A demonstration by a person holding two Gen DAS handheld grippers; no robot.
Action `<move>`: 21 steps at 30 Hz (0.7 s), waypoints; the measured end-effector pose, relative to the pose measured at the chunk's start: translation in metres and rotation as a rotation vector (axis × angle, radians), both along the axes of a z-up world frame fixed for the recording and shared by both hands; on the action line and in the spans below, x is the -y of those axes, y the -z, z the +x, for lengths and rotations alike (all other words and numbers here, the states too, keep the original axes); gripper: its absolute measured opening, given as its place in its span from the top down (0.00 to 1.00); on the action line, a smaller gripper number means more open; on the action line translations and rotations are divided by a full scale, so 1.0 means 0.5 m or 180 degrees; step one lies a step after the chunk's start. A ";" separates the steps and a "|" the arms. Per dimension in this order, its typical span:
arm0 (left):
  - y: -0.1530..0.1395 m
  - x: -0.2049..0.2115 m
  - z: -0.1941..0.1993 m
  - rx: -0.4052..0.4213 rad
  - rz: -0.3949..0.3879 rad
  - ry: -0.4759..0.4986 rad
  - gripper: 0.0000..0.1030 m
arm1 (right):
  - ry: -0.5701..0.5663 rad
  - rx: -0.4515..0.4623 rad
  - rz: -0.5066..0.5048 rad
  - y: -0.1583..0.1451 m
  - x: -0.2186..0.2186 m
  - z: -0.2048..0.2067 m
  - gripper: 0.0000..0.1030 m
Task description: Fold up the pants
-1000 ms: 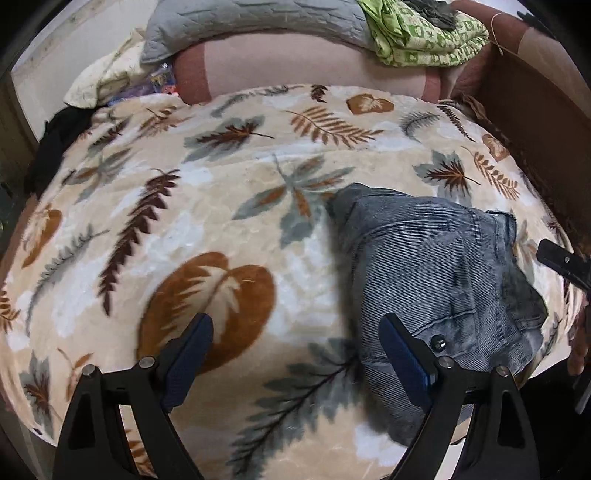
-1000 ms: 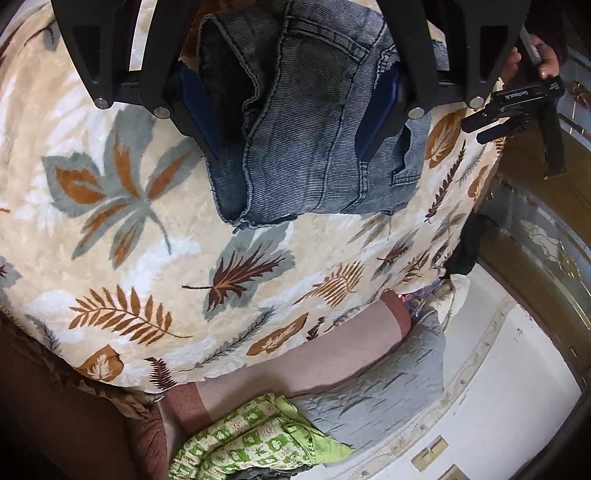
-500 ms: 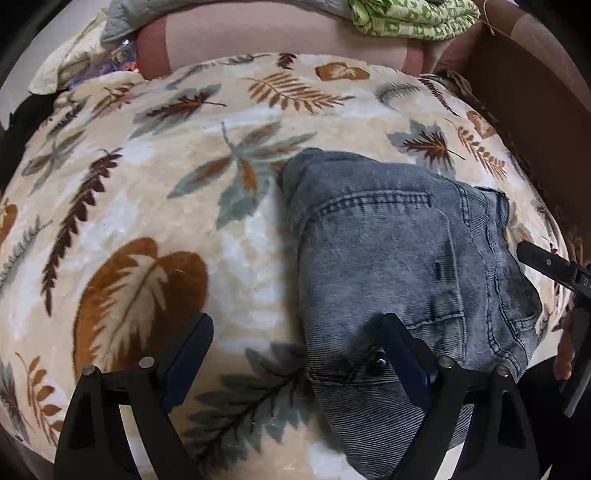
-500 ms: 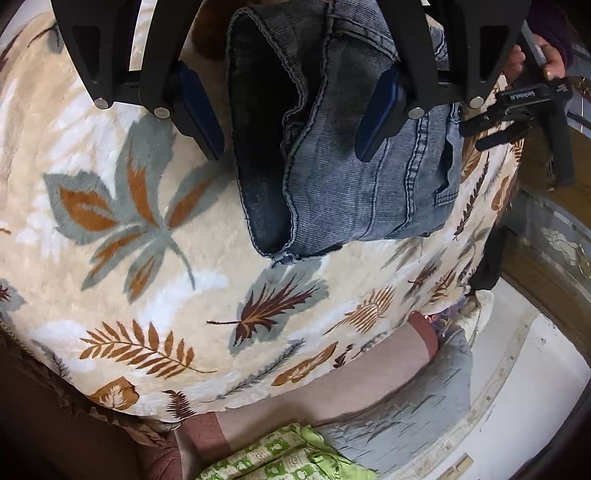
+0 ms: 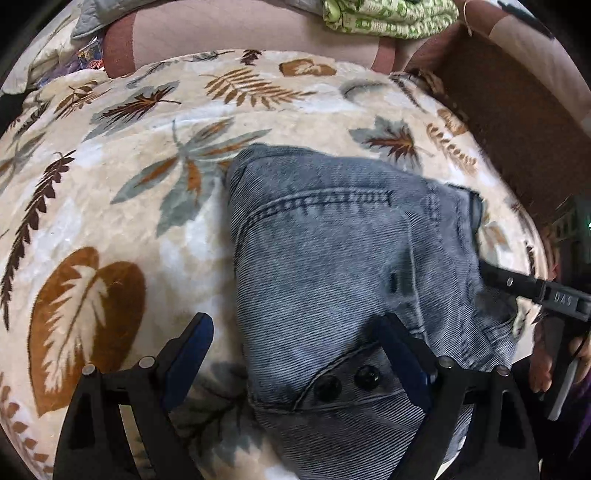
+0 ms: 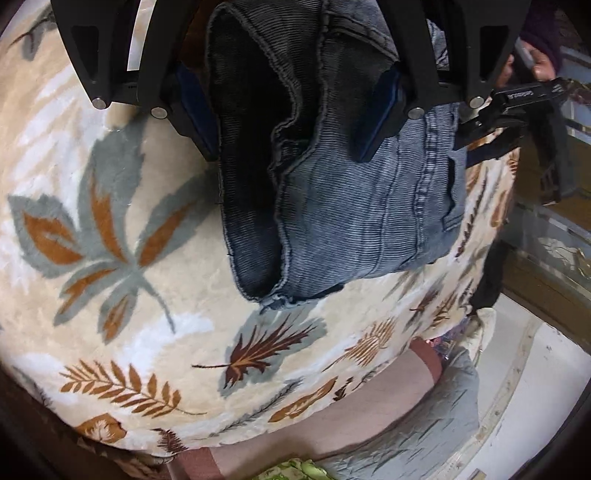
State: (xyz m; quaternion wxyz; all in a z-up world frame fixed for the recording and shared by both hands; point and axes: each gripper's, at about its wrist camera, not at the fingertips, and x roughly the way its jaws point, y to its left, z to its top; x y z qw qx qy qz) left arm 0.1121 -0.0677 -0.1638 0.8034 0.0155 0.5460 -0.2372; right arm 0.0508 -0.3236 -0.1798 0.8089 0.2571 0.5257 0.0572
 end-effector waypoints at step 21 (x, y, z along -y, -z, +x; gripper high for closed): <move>0.032 -0.006 0.005 0.0067 -0.0172 -0.0259 0.13 | -0.0361 0.0104 -0.0042 0.014 -0.052 0.015 0.46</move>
